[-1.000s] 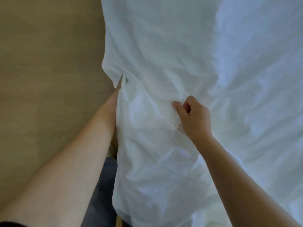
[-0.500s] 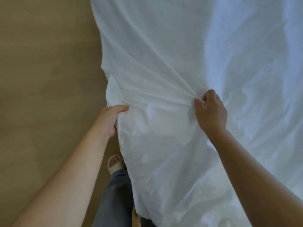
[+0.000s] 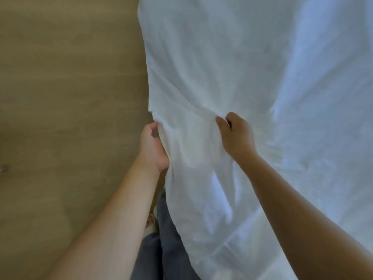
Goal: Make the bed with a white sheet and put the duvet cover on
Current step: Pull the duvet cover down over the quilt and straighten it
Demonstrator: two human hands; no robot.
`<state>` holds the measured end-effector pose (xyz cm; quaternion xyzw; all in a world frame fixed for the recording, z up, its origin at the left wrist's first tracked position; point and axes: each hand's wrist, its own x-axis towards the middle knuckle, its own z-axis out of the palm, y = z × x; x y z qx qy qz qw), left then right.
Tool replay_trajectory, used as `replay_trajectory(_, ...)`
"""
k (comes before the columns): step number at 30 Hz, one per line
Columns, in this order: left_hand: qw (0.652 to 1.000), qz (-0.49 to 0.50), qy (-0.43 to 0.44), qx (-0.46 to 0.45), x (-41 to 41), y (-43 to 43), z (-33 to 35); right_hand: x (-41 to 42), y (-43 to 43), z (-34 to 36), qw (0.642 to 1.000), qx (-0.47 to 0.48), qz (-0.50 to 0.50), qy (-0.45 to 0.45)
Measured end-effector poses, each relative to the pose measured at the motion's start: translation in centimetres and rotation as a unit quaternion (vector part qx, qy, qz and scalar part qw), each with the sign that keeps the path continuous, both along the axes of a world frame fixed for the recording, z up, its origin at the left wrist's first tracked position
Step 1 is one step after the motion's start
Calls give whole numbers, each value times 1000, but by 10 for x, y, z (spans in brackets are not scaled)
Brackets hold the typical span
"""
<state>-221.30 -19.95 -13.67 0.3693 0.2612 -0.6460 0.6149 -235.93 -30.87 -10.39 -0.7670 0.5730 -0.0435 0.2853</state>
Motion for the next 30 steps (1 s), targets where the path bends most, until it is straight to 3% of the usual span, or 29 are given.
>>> replay_trajectory(3, 993, -84, -19, 77, 6, -34, -10, -1, -18, 21, 985, -68, -91, -128)
replay_trajectory(6, 971, -165, -73, 158, 11, -61, -18, -1, -48, 37, 962, -111, -180, -174)
replay_trajectory(14, 961, -235, -75, 124, 14, -79, -36, -5, -81, 40, 952, -130, -217, -171)
replay_trajectory(17, 952, -215, -175, 127, 16, -90, -32, -20, -94, 43, 923, -164, -277, -212)
replay_trajectory(21, 885, -174, -353, 248, 11, -96, -11, -29, -89, 15, 963, -111, -234, -80)
replay_trajectory(23, 877, -142, -407, 211, 8, -81, 11, -35, -92, 2, 978, -78, -195, -15)
replay_trajectory(26, 906, -64, -402, 117, 1, -30, 56, -34, -98, -10, 987, -49, -145, 48)
replay_trajectory(28, 923, -27, -356, 144, 1, -1, 63, -21, -98, -12, 991, -37, -123, 43)
replay_trajectory(30, 910, -62, -347, 217, 6, 1, 50, -6, -93, -9, 992, -18, -122, 34)
